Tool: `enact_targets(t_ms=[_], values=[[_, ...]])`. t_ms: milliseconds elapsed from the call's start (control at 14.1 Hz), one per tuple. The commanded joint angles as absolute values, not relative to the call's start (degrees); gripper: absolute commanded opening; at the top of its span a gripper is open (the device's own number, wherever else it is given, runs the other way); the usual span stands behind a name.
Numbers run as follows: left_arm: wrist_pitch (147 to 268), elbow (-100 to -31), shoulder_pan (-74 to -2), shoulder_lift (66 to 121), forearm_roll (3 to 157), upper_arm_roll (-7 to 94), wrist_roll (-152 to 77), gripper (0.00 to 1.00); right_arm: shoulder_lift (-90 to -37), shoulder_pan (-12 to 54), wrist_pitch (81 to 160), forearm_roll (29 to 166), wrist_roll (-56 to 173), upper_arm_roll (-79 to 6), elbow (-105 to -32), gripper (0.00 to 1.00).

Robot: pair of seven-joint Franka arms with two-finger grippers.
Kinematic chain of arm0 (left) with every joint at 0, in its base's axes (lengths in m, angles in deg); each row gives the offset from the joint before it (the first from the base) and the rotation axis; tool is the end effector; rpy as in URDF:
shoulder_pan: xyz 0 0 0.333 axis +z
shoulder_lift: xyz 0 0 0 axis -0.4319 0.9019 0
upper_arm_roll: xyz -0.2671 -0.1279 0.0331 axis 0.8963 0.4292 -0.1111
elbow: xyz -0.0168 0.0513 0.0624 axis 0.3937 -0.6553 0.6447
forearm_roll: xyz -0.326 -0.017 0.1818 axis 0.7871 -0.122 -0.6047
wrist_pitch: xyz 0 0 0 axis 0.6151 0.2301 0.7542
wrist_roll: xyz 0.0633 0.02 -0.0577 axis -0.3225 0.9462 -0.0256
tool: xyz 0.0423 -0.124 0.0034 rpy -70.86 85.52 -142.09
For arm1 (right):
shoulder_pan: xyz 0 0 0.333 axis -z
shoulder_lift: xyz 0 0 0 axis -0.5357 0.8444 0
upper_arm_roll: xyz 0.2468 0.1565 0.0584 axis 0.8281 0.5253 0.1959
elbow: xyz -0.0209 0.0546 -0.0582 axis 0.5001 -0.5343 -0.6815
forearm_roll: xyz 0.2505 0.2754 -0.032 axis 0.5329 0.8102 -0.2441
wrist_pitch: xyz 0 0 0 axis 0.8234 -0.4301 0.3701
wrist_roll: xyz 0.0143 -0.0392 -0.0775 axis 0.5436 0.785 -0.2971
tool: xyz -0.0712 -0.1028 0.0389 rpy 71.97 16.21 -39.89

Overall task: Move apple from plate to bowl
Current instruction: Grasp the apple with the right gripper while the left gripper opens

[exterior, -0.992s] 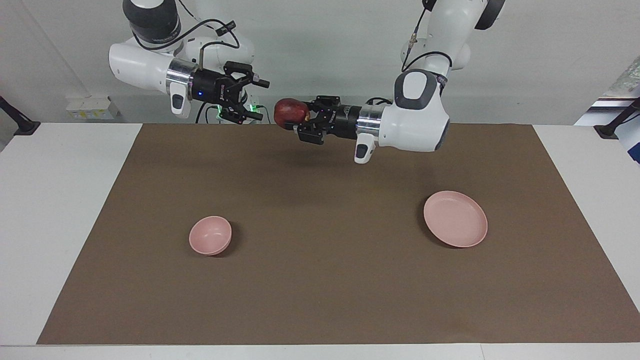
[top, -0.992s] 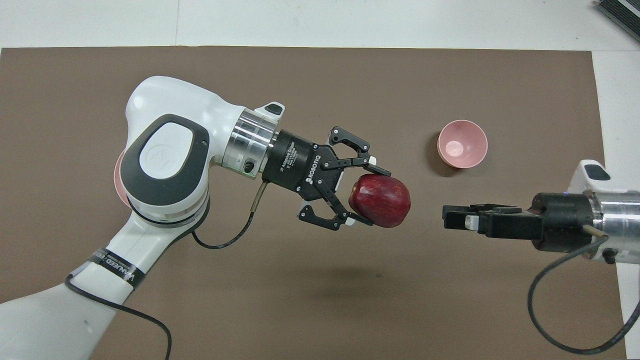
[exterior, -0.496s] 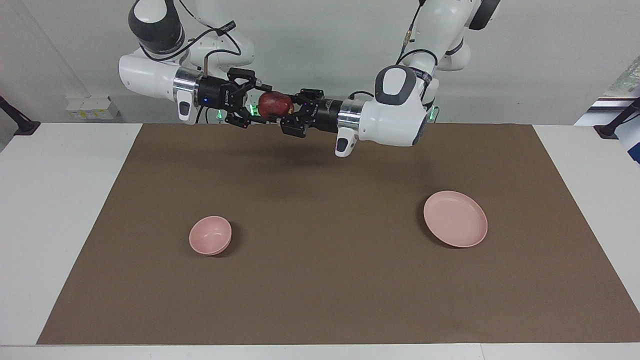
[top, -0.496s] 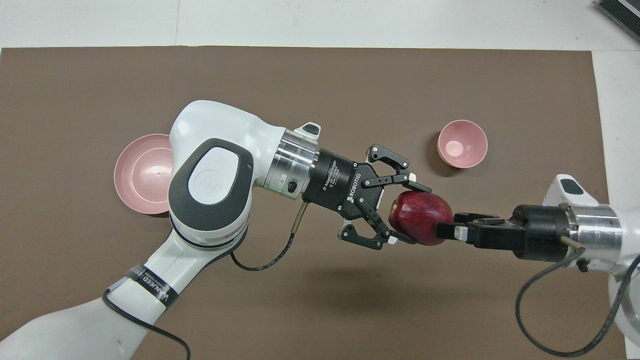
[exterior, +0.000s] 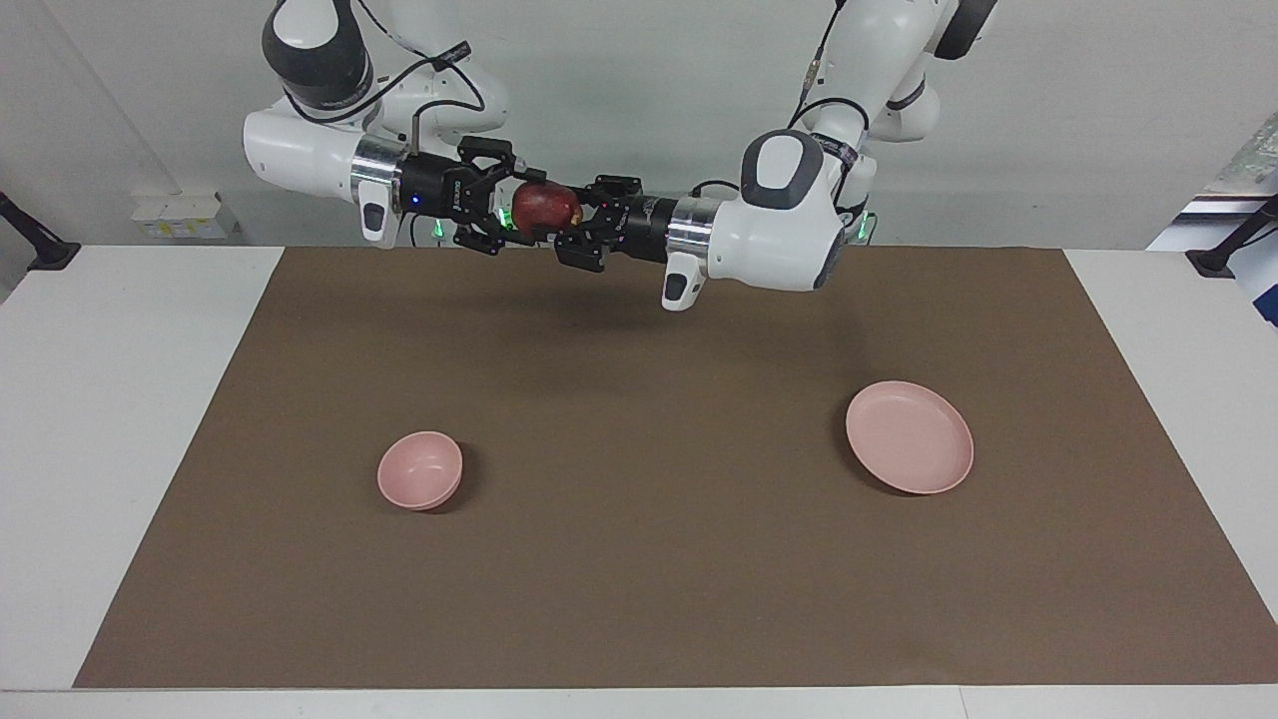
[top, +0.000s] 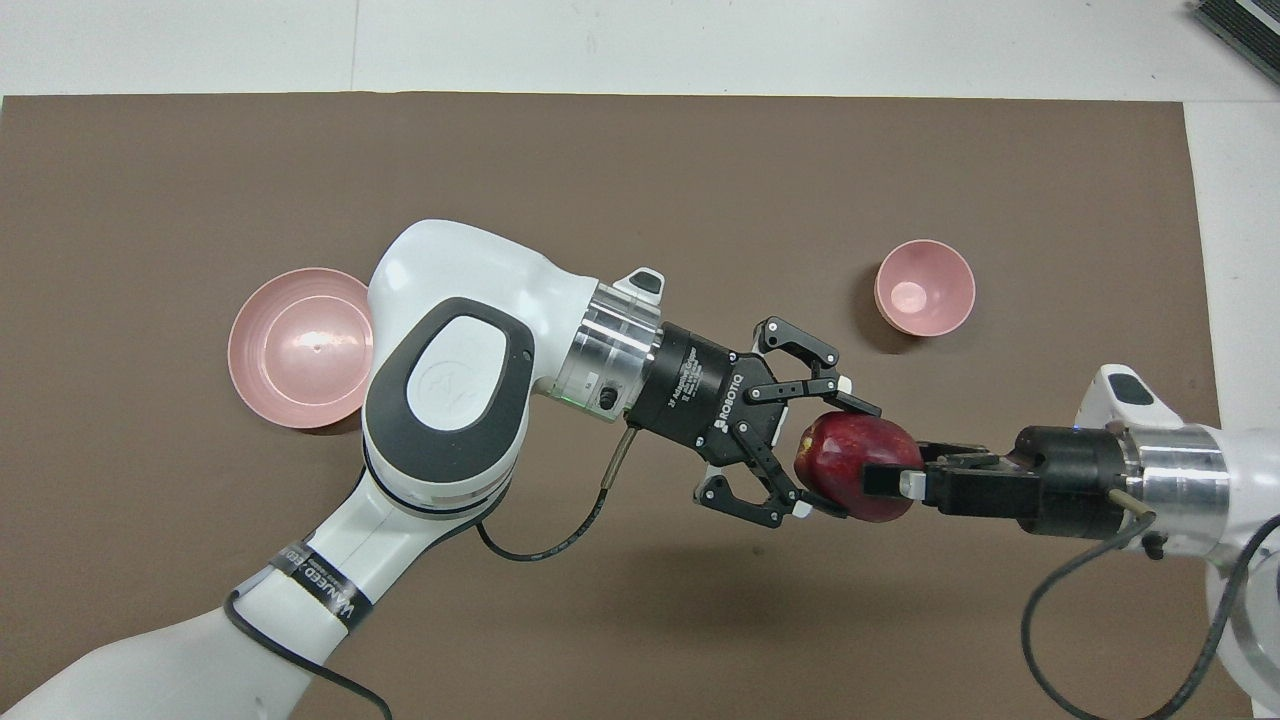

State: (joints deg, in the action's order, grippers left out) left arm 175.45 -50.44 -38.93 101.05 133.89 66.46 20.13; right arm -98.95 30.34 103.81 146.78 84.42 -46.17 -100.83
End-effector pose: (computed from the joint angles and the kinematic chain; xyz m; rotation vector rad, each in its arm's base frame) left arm 0.4522 -0.4568 0.5017 1.6589 1.0603 -1.4715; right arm 0.4292 0.1093 0.4937 -1.7990 -0.0792 -0.1892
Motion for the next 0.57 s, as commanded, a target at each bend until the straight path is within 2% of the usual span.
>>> enact_targets(t_ms=[0,283,496], values=[[175.89,-53.37,-39.39,97.95,135.49,65.84,20.71,0.00,-101.12,30.54,104.76,147.94,83.77,-45.17,-103.25,1.00],[175.54,-53.46,-39.83,97.60,135.40,65.84,20.71,0.00,-101.12,30.90,105.28,147.33,83.59,-45.25,-103.25,1.00],[175.45,-53.46,-39.91,97.60,135.32,65.84,20.53,0.00,-100.85,31.51,105.81,147.33,83.68,-45.25,-103.16,0.94]])
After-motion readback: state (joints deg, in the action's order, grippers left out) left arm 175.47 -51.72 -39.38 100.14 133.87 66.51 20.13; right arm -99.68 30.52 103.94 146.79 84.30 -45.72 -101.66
